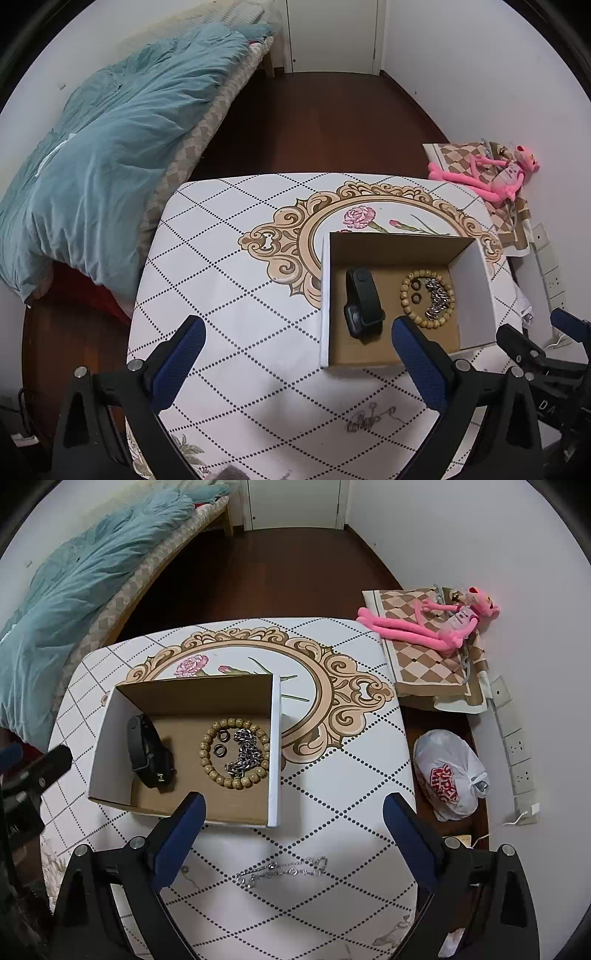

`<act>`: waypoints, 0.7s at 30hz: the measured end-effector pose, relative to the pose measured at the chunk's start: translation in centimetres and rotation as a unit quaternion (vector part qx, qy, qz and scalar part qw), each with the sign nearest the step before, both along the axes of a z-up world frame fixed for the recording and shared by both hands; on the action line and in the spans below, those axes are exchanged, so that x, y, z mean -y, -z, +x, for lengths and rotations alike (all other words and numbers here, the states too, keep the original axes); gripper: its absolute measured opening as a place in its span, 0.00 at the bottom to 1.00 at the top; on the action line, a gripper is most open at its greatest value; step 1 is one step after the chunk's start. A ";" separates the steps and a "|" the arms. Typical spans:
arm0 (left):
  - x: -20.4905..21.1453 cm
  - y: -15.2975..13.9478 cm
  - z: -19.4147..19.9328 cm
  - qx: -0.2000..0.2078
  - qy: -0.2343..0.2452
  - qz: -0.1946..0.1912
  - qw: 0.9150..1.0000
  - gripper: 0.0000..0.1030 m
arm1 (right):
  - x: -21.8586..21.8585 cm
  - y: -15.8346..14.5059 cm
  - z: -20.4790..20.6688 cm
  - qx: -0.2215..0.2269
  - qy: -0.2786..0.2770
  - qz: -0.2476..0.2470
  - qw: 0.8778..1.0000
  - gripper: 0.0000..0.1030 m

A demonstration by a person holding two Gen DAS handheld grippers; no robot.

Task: Organize jewelry
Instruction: 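Lift both open tools away from the box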

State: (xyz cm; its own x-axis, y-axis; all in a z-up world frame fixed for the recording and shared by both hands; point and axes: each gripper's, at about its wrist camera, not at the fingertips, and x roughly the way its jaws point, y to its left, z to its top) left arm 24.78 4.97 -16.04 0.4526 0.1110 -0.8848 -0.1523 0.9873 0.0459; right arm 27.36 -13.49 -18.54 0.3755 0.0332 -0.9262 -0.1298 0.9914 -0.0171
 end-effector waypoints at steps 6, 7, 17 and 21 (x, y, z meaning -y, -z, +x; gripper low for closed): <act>0.7 -1.9 -2.2 0.029 0.004 0.006 1.000 1.00 | 0.2 -2.6 -2.2 0.039 0.006 -0.011 0.999 0.95; 0.8 -2.4 -2.5 0.034 0.006 0.006 0.999 1.00 | 0.3 -3.0 -2.5 0.044 0.007 -0.012 0.999 0.95; 2.0 -7.0 -6.4 0.085 0.016 -0.007 0.996 1.00 | 1.2 -8.2 -6.9 0.104 0.015 -0.006 0.994 0.95; 2.2 -8.4 -7.7 0.097 0.018 -0.013 0.995 1.00 | 1.3 -10.2 -8.7 0.125 0.016 0.002 0.992 0.95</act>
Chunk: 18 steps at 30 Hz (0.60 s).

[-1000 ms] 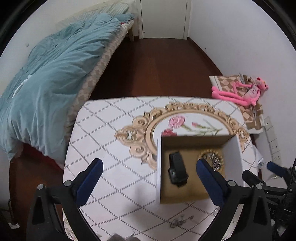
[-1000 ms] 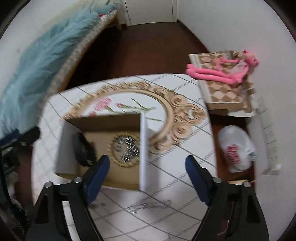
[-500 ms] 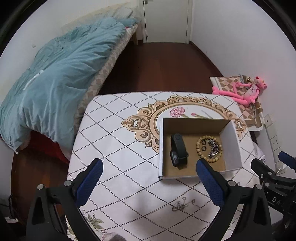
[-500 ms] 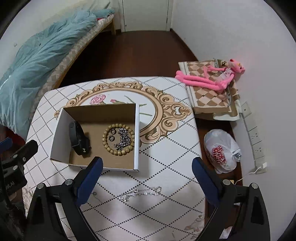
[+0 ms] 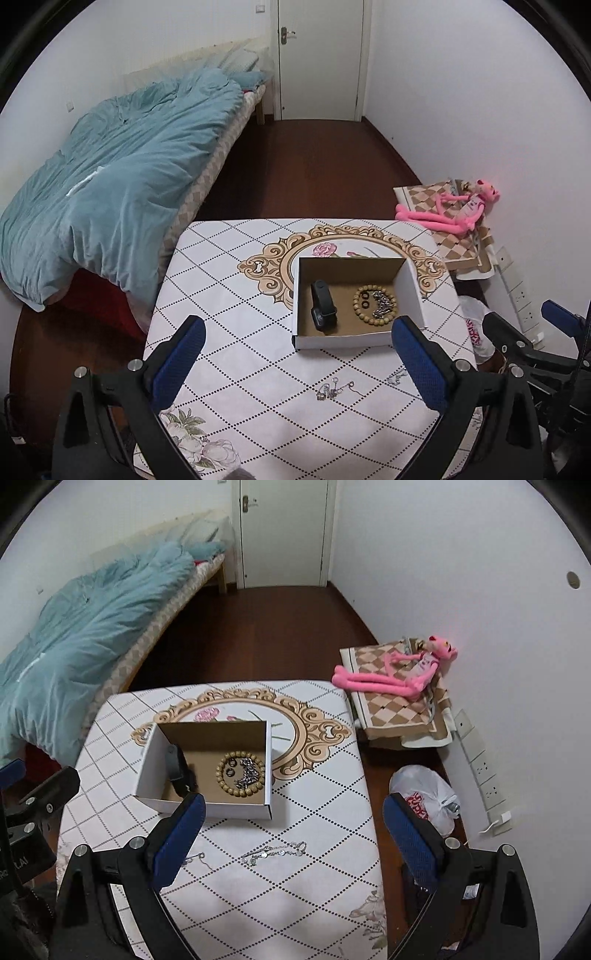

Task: Organize jewelry
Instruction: 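Lift both open tools away from the box, then grasp a thin silver chain with the left tool while the right tool grasps another silver chain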

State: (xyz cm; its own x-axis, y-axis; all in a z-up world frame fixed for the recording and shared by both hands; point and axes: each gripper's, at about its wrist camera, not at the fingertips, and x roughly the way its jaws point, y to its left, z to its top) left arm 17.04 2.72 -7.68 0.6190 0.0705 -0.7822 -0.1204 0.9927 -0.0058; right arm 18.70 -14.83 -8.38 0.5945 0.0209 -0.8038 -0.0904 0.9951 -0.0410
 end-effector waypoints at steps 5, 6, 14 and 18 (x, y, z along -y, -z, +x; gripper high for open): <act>-0.1 -0.8 -1.0 0.007 0.001 -0.009 1.000 1.00 | 0.2 -1.5 -1.4 0.013 0.001 0.012 1.000 0.95; -0.2 -0.7 -1.0 0.007 0.000 -0.012 1.000 1.00 | 0.3 -1.6 -1.6 0.014 0.001 0.018 1.000 0.95; -0.8 4.7 -1.5 -0.042 -0.028 0.007 0.999 1.00 | 3.5 3.5 -1.0 -0.048 0.032 0.074 0.996 0.95; -1.4 9.7 -1.5 -0.091 -0.044 0.007 0.995 1.00 | 5.7 9.7 0.2 -0.108 0.068 0.093 0.987 0.95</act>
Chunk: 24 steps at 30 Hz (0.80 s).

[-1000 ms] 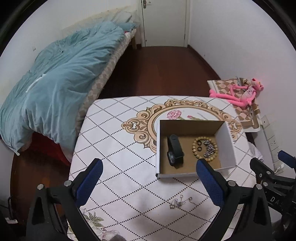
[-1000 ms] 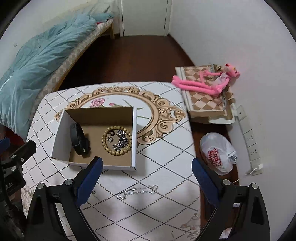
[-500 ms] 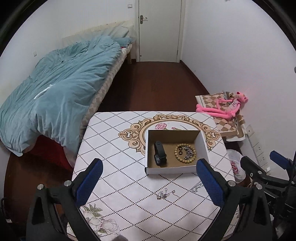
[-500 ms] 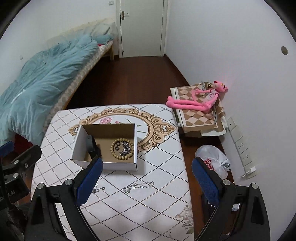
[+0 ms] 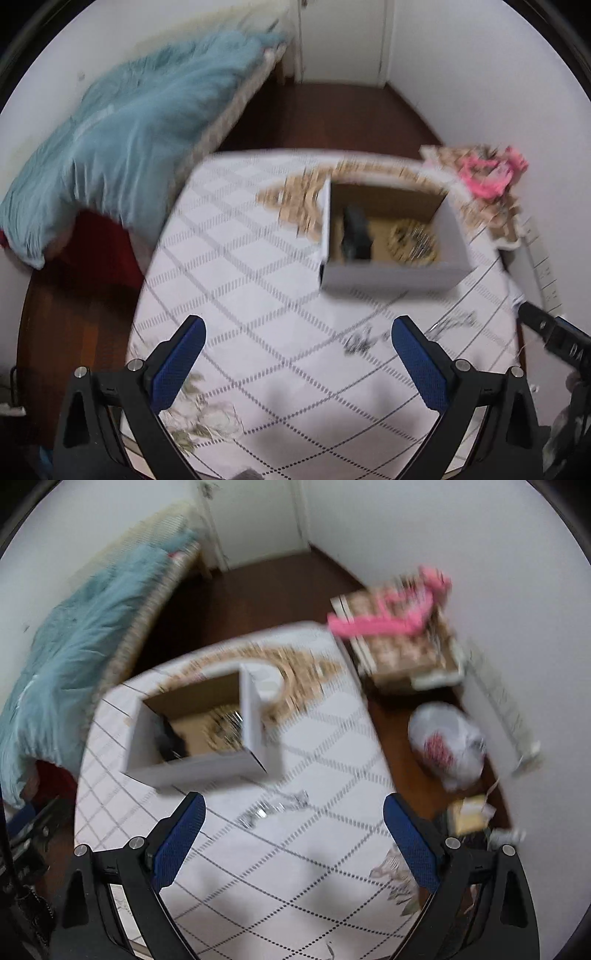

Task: Organize jewelry
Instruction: 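Grasp a thin silver chain with the left tool while the right tool grasps another silver chain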

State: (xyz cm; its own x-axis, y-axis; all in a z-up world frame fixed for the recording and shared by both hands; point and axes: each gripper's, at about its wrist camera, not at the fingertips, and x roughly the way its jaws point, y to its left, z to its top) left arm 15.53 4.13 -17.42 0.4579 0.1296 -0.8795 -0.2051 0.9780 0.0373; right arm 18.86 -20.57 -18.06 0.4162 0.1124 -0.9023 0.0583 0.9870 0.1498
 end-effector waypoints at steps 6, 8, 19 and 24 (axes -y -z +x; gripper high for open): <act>0.0 5.4 -0.1 -0.052 -0.009 -0.003 0.999 1.00 | 0.5 7.0 2.0 -0.035 0.010 -0.008 0.999 0.90; 0.0 6.4 -0.2 -0.055 -0.009 -0.007 0.998 1.00 | 0.2 7.9 2.5 -0.031 0.006 -0.012 0.999 0.79; 1.7 7.8 -0.4 -0.048 0.033 -0.028 0.998 0.99 | -2.8 10.3 2.4 0.002 -0.045 -0.060 0.997 0.02; 2.0 7.4 -1.0 -0.039 0.047 -0.036 0.997 0.99 | -1.5 9.4 1.1 0.010 -0.042 0.002 0.999 0.01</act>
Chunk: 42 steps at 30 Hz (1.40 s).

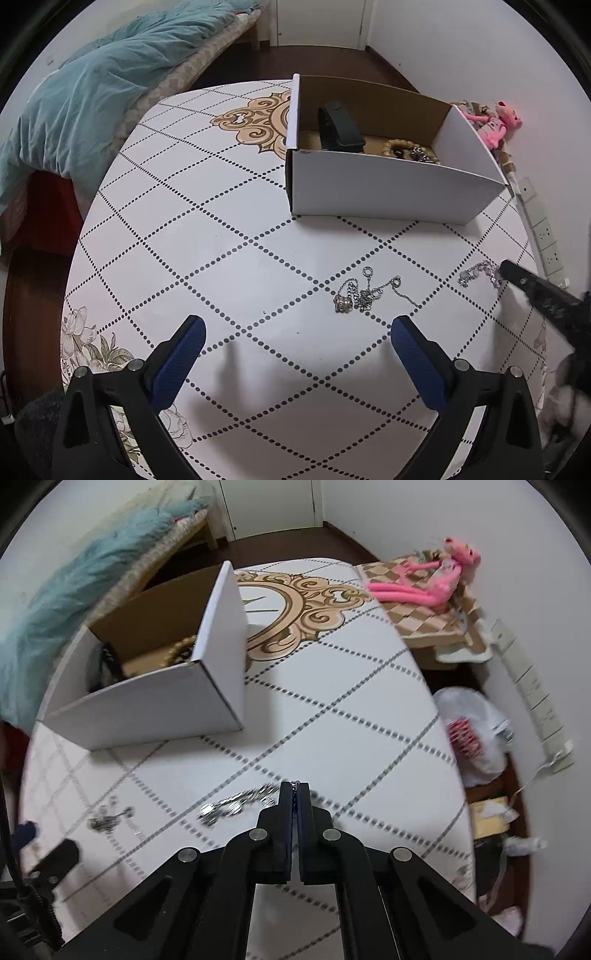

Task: Organize jewelry
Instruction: 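Grasp a thin silver chain with the left tool while the right tool grasps another silver chain, then carry both silver chains toward the box with both tools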

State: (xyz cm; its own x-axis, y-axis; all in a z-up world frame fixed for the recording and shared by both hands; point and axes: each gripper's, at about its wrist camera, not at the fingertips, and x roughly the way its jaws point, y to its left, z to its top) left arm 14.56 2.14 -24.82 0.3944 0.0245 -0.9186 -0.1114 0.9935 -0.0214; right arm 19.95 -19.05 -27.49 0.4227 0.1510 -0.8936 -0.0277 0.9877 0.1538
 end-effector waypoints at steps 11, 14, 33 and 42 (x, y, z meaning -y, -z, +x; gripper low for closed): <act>0.8 1.0 1.2 -0.004 0.029 -0.034 0.999 0.98 | 1.2 -5.2 -2.8 0.033 0.003 0.065 0.997 0.01; 1.6 2.0 2.2 -0.015 0.045 -0.032 0.998 0.86 | 1.6 -4.1 -2.9 0.019 0.016 0.068 0.997 0.01; 1.0 -1.3 1.2 0.038 0.087 -0.081 0.992 0.00 | 1.7 -5.4 -3.8 0.021 0.022 0.107 0.994 0.01; -0.9 -7.7 0.8 0.083 0.086 -0.127 0.985 0.00 | 1.4 -11.2 -3.1 0.058 -0.003 0.151 0.987 0.01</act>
State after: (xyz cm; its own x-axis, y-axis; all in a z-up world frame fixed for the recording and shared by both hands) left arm 15.41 3.01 -17.09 0.5170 -0.2787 -0.8093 0.0842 0.9575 -0.2760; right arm 16.82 -20.46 -16.32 0.5178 0.4059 -0.7531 -0.0691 0.8973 0.4360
